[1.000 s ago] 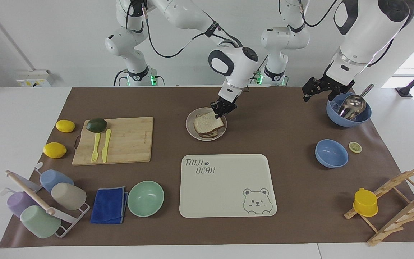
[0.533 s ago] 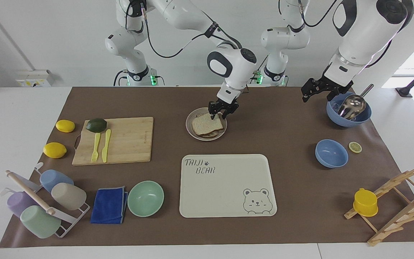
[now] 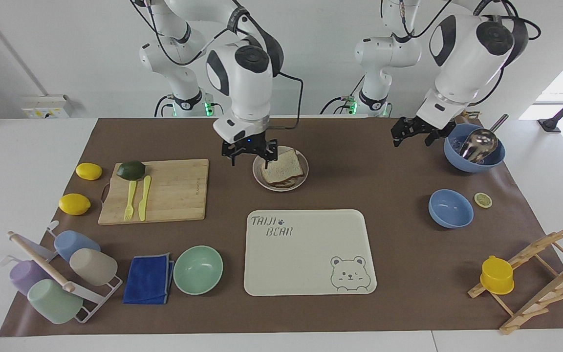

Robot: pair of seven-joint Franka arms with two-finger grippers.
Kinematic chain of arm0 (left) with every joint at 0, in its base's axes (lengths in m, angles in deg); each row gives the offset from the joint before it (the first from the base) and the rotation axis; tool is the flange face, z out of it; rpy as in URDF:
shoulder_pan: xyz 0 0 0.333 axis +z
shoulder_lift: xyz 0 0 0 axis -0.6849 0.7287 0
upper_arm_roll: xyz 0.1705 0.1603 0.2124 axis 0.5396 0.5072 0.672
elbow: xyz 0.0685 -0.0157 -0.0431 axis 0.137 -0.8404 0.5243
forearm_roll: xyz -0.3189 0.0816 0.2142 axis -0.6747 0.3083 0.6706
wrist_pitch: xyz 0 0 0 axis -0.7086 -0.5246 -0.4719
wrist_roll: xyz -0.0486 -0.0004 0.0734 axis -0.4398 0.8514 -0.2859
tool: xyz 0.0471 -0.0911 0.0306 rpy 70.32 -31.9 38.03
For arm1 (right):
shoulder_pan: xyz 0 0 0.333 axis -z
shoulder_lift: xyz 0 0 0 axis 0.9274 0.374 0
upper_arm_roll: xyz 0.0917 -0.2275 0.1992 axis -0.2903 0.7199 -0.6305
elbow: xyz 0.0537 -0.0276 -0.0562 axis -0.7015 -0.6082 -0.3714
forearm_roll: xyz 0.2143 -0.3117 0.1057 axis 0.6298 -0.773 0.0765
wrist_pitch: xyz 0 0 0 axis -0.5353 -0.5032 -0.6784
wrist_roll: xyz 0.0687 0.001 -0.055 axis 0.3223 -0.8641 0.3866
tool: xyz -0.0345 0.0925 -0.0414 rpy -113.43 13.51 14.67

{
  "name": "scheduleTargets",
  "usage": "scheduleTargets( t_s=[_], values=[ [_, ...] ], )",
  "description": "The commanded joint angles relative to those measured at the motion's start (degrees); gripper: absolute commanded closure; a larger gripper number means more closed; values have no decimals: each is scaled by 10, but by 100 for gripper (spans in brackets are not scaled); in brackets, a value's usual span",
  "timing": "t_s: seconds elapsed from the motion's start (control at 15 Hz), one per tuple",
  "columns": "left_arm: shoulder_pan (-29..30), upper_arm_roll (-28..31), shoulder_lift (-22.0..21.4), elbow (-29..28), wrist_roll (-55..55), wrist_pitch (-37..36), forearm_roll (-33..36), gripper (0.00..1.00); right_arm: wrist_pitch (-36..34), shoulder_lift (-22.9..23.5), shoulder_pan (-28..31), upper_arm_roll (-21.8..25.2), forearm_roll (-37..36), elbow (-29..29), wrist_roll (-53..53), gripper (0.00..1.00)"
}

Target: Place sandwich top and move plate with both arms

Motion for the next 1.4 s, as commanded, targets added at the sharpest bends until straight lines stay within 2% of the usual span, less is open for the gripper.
scheduleTargets(
  t_s=[0.0,0.27,0.6,0.73,0.93,1.33],
  values=[
    [-63,4,-46,-132,58,108,-23,0,-44,-43,64,-6,41,-13,48,0],
    [-158,4,-14,-207,133,225,-52,0,-117,-100,160,-1,60,-8,144,0],
    [-225,4,24,-271,157,361,-81,0,-152,-113,218,3,55,1,236,0],
    [-239,4,40,-272,157,376,-108,0,-151,-119,236,7,55,-14,235,0],
    [-251,4,60,-273,156,393,-121,6,-154,-122,246,7,59,-19,243,0],
    [-268,4,63,-273,152,394,-155,30,-178,-80,242,33,39,37,308,0]
  ],
)
